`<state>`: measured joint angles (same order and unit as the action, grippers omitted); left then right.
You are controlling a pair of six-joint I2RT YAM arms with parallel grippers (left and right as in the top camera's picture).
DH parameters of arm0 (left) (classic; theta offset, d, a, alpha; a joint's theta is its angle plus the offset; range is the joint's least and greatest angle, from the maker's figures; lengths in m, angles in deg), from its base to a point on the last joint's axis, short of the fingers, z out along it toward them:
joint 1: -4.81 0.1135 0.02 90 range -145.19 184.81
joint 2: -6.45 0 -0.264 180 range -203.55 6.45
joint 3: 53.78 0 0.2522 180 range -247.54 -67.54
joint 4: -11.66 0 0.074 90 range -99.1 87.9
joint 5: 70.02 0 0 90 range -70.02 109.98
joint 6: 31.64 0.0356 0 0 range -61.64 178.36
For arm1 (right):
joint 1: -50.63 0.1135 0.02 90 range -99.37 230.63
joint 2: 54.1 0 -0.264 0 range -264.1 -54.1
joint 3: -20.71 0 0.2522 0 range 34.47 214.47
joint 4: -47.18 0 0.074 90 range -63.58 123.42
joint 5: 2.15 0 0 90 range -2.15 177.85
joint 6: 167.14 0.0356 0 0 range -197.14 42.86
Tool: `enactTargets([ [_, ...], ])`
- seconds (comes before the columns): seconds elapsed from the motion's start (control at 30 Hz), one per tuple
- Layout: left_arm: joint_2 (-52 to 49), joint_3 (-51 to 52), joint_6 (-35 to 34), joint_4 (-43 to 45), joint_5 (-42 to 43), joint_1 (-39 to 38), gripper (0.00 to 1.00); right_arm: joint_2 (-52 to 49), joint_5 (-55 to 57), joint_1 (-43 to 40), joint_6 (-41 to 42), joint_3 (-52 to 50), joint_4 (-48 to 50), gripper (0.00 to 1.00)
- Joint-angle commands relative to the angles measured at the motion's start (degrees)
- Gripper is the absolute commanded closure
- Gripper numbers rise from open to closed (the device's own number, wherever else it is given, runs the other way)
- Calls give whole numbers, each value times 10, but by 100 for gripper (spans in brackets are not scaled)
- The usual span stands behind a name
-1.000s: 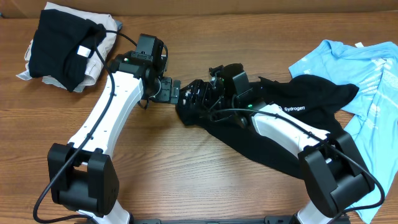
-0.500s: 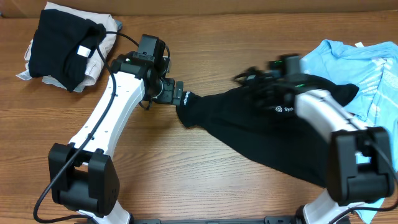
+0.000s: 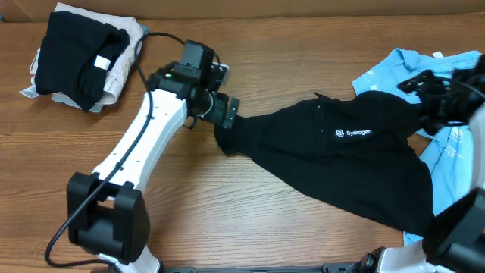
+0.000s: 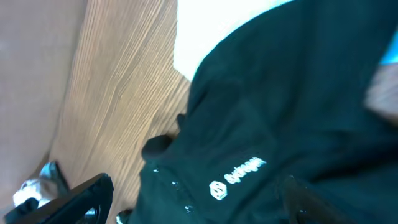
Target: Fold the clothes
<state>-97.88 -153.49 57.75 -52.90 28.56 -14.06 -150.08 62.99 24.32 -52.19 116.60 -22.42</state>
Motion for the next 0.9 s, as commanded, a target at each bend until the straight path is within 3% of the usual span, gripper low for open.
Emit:
enactTargets([
  [0.0, -58, -8, 64, 17, 20, -10, 0, 28, 43, 0, -35, 15, -24, 9],
  [0.33, -159, -8, 75, 85, 20, -14, 8, 31, 47, 29, -55, 15, -58, 9],
  [0.4, -169, -8, 75, 90, 20, -14, 13, 31, 47, 33, -55, 15, -59, 9],
  [0.47, -176, -8, 75, 95, 20, -14, 25, 31, 48, 38, -55, 15, -61, 10],
  [0.53, -179, -8, 70, 103, 20, -14, 64, 31, 54, 45, -55, 15, -66, 10],
  [0.6, -180, -8, 64, 110, 20, -14, 95, 31, 69, 54, -55, 15, -74, 12],
  [0.73, -173, -56, 59, 70, 13, -9, 96, 31, 79, 76, -67, 15, -92, 13],
  [0.87, -166, -186, 23, -37, 13, 2, 96, 31, 79, 106, -72, 15, -108, 14],
])
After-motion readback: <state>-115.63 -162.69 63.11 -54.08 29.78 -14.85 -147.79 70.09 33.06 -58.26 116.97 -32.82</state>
